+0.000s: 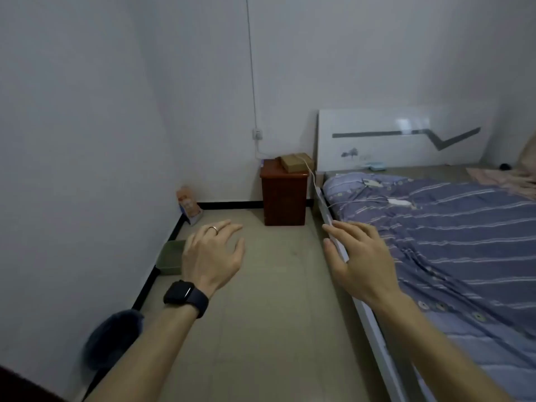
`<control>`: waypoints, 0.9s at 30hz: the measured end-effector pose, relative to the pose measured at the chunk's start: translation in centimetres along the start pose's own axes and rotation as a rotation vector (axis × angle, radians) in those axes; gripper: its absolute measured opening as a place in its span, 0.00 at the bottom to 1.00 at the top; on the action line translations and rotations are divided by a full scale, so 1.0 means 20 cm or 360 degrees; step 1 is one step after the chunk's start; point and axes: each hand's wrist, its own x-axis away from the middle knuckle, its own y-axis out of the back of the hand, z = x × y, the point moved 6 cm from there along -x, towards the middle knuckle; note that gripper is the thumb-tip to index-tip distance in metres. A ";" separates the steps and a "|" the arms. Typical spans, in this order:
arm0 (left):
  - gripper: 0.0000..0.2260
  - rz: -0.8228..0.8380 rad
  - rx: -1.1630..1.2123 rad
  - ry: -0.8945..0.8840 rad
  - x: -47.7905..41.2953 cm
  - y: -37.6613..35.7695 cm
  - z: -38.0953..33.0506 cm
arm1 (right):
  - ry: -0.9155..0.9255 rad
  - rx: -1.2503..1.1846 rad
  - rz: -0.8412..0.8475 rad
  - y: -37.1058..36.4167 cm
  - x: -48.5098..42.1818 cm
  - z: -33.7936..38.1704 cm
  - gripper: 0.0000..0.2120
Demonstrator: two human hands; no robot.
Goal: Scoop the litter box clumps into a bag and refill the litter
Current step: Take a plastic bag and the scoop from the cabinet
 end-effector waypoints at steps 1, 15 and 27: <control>0.14 0.0020 0.0017 -0.0014 -0.03 -0.03 0.01 | -0.0003 0.0006 0.0034 -0.04 -0.03 -0.02 0.22; 0.16 0.0113 -0.0007 -0.0049 -1.12 -0.68 0.31 | -0.0073 0.0129 0.0135 -0.63 -1.03 -0.26 0.19; 0.16 0.0207 -0.0019 -0.0027 -1.88 -1.26 0.53 | -0.0142 0.0064 0.0166 -1.15 -1.76 -0.51 0.20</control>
